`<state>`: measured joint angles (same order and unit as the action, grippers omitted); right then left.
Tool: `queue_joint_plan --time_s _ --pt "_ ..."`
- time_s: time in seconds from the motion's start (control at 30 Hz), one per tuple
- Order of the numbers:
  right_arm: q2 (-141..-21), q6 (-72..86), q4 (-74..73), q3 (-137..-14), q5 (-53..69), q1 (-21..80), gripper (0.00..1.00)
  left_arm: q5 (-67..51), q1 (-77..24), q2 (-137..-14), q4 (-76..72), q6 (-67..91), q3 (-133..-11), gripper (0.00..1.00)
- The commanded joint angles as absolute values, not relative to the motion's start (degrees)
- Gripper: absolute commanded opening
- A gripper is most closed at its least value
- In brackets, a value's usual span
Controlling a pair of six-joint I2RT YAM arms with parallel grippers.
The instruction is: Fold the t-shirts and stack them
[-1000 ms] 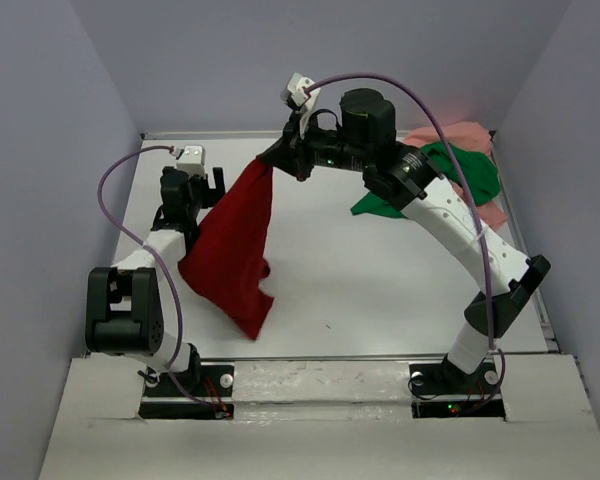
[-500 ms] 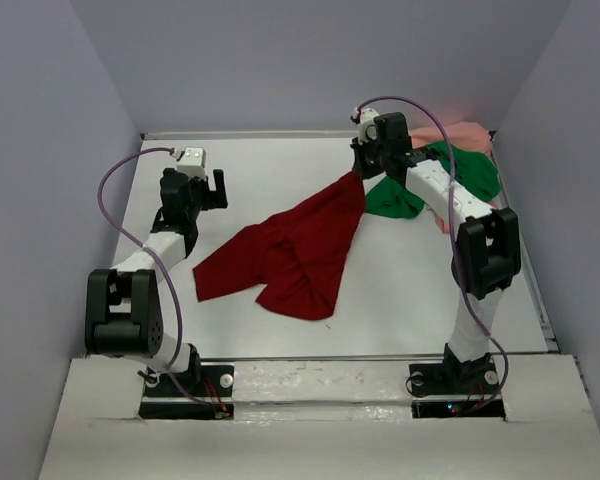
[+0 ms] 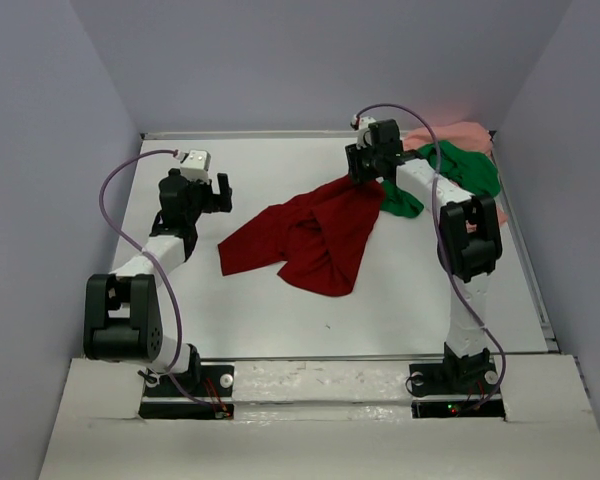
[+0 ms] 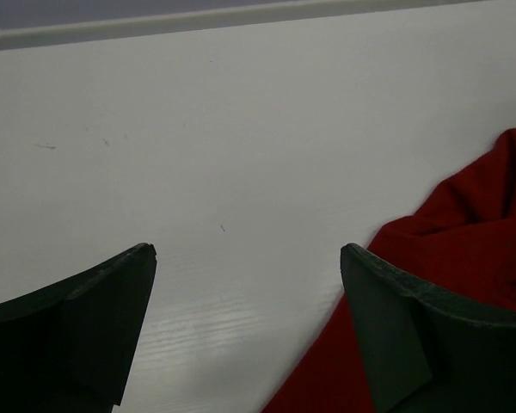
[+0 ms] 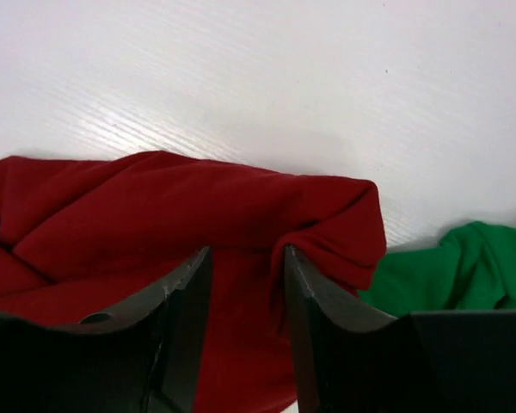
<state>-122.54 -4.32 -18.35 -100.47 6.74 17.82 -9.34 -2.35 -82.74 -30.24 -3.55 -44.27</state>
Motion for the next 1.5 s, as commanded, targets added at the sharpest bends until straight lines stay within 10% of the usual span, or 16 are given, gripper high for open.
queue_joint_plan --time_s 0.0,0.07,0.53,0.77,0.93,1.23,1.47 --pt "-116.3 -2.9 -14.7 -101.3 8.2 18.3 0.56 -20.2 -2.2 -82.1 -32.3 -3.3 -43.3 0.99" --pt "-113.7 -2.5 -13.5 -99.7 8.7 18.3 0.72 -17.2 -2.6 -83.7 -32.1 -2.6 -43.8 0.99" --pt "-99.1 -4.4 -7.3 -90.0 7.1 18.3 0.74 16.1 3.2 -95.0 -6.1 -6.4 -67.8 0.99" --pt "-91.3 -3.7 -6.9 -86.7 7.9 18.3 0.74 -9.1 9.3 -92.5 -4.0 -2.6 -68.6 0.99" --pt "-88.4 -4.0 -5.9 -85.2 7.2 18.3 0.74 -41.7 21.5 -112.9 18.0 -5.6 -86.6 0.99" --pt "-85.5 -4.6 -5.9 -83.9 7.0 18.3 0.74 -23.7 17.6 -71.6 -18.8 -5.7 -52.3 0.99" --pt "-84.4 -6.0 -4.9 -82.4 5.5 18.3 0.74 -39.2 16.7 -73.6 -31.5 12.7 -48.1 0.99"
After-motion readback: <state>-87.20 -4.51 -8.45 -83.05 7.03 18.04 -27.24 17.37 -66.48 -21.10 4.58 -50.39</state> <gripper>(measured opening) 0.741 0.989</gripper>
